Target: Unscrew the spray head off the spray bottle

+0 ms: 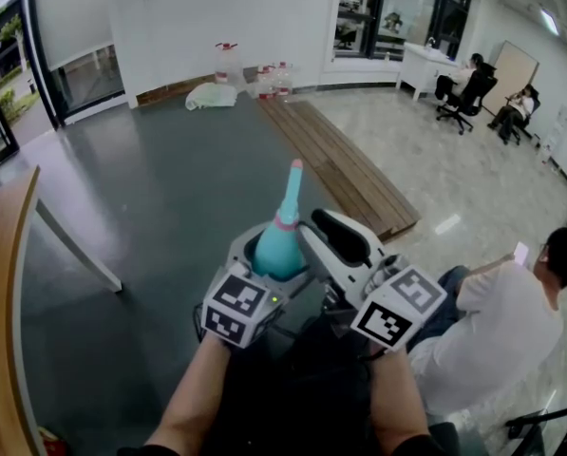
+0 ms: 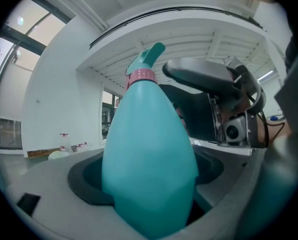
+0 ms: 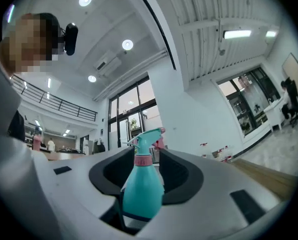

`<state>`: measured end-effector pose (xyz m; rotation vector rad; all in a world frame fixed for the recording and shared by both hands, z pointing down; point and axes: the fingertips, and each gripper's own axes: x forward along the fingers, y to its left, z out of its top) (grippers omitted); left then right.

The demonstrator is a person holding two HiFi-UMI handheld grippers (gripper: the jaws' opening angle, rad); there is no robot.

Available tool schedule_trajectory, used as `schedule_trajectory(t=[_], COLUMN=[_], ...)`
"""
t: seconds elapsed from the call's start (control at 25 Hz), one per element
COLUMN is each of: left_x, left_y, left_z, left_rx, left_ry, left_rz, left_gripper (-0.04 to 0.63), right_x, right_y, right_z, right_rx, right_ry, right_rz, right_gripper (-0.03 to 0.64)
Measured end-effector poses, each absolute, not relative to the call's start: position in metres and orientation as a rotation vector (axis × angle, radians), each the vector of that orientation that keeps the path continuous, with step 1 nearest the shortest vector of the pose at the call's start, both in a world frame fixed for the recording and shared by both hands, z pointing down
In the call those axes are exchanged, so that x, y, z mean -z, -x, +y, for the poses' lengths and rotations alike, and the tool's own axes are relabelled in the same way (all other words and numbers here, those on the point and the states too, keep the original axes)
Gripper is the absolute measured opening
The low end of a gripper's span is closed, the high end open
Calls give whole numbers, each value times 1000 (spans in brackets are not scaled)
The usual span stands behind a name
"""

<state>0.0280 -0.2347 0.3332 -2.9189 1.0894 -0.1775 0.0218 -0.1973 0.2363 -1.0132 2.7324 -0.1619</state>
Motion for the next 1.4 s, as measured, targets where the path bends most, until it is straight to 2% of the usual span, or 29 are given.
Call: schedule_trajectory(t=[0.04,0.12,0.36,0.44,0.72,1.4], left_x=[-334,-334,-334,-333,-339,-350], left_y=[-29,-30,-38,-40,-45,-61], left_z=[-234,-232,-225,-223,-212,-159], left_rx=[179,182,196,198,236,348], left_ry=[2921,2923,2914,2917,2925,3022], left_rz=[1085,1074,1027,1012,863,299], left_gripper=[445,445,445,445,442,442], right_x=[-237,-240,-245,-244,-249,-256], right_y=[-18,-14,-8,-10,-13,-27], right_z=[-197,-198,-196,-195,-186,-152], right_rx=[180,189,152,140,38,56], right_ry=[992,995,969,969,887,586], right_rz=[2742,2768,2821,2828,2913,2995], right_gripper=[157,164,162,129,133,132])
